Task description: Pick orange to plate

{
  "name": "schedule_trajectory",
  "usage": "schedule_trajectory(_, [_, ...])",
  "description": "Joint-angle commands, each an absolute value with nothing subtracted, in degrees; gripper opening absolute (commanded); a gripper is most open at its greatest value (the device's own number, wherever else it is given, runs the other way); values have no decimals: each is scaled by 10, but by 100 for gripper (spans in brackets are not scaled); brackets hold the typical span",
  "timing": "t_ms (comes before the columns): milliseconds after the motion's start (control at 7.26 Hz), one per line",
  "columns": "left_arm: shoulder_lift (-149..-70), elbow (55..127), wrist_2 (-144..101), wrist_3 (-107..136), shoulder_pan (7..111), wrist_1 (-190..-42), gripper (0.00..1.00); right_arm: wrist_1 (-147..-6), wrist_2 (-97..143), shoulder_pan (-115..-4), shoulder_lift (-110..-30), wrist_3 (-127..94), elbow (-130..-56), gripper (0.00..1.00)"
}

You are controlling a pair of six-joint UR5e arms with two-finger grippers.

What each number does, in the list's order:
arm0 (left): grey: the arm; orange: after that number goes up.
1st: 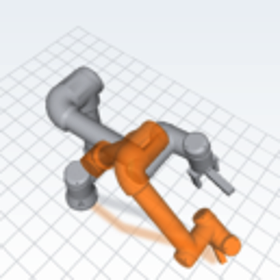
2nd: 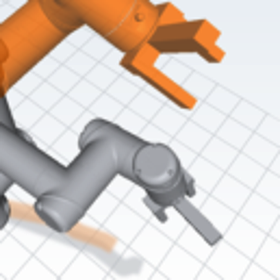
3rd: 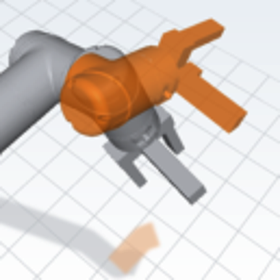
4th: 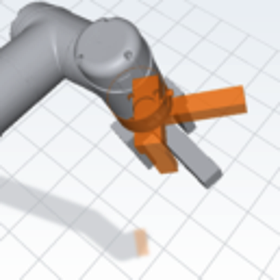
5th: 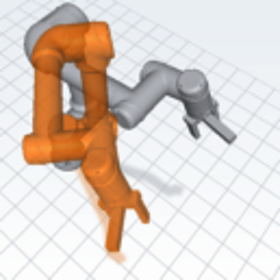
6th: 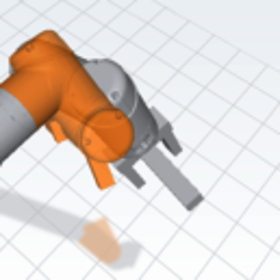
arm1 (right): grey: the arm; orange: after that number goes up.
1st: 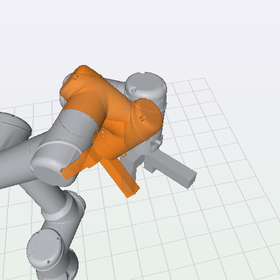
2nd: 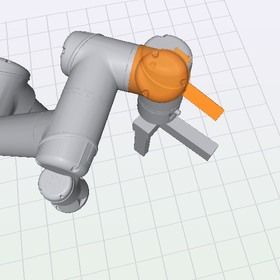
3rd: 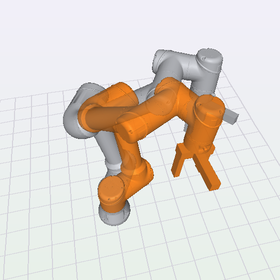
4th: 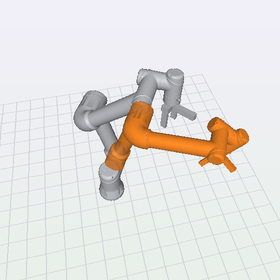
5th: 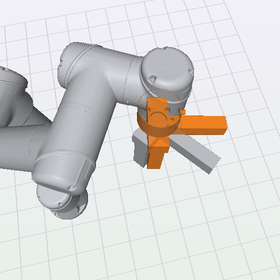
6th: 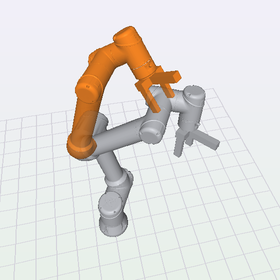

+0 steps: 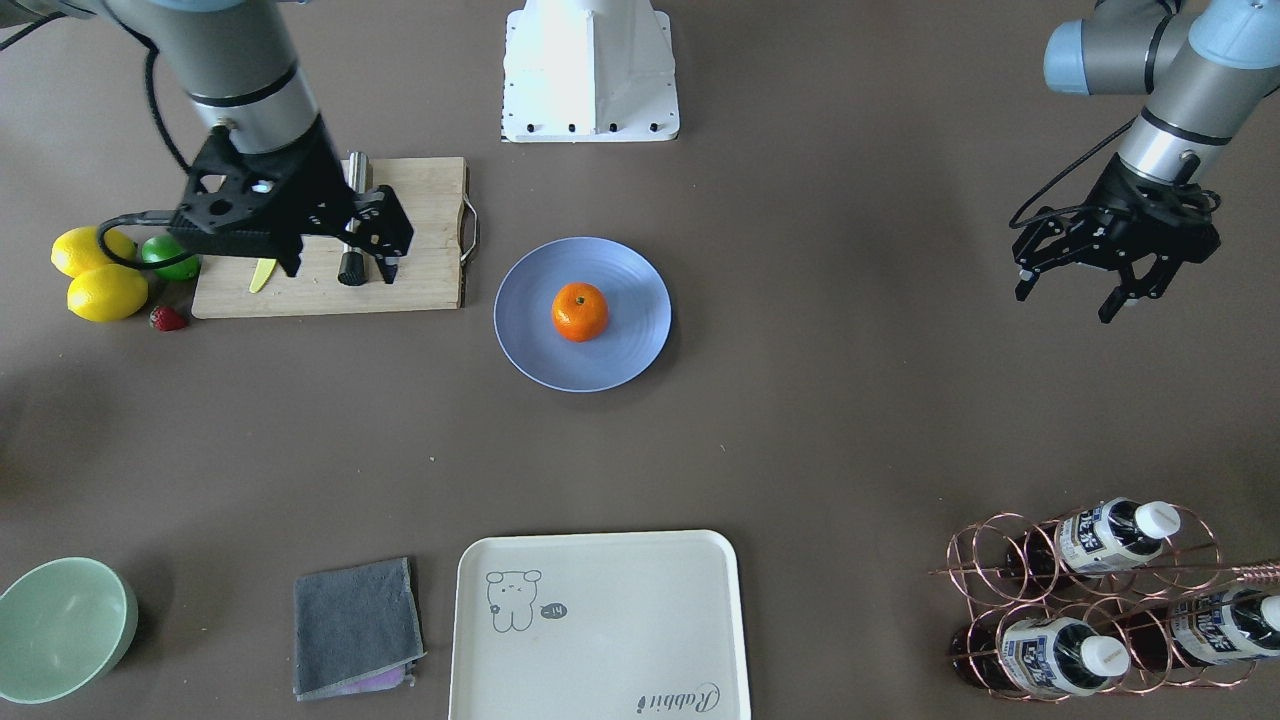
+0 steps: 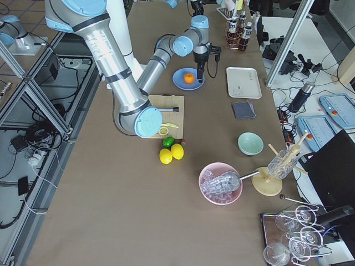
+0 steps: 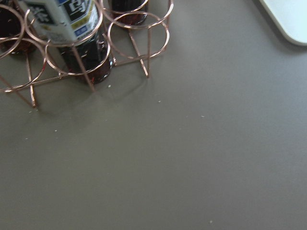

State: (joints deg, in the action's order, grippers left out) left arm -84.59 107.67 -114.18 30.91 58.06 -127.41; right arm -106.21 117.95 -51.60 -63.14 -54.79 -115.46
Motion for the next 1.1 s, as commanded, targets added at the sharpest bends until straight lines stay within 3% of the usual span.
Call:
schedule_trajectory(0, [-854,1079,-1210,116,706,-1163,98,-1063,1276,-673,-726,-295,-1117,100])
schedule_trajectory(413, [-920,1073,-1222,-115,861,-925,98,-1062,1355,-848,-855,-19,-1057,100])
schedule_trajectory(964, [-837,1037,-1305,-119,904,-921,98,-1055,1354,-999,-928,148,-966,100])
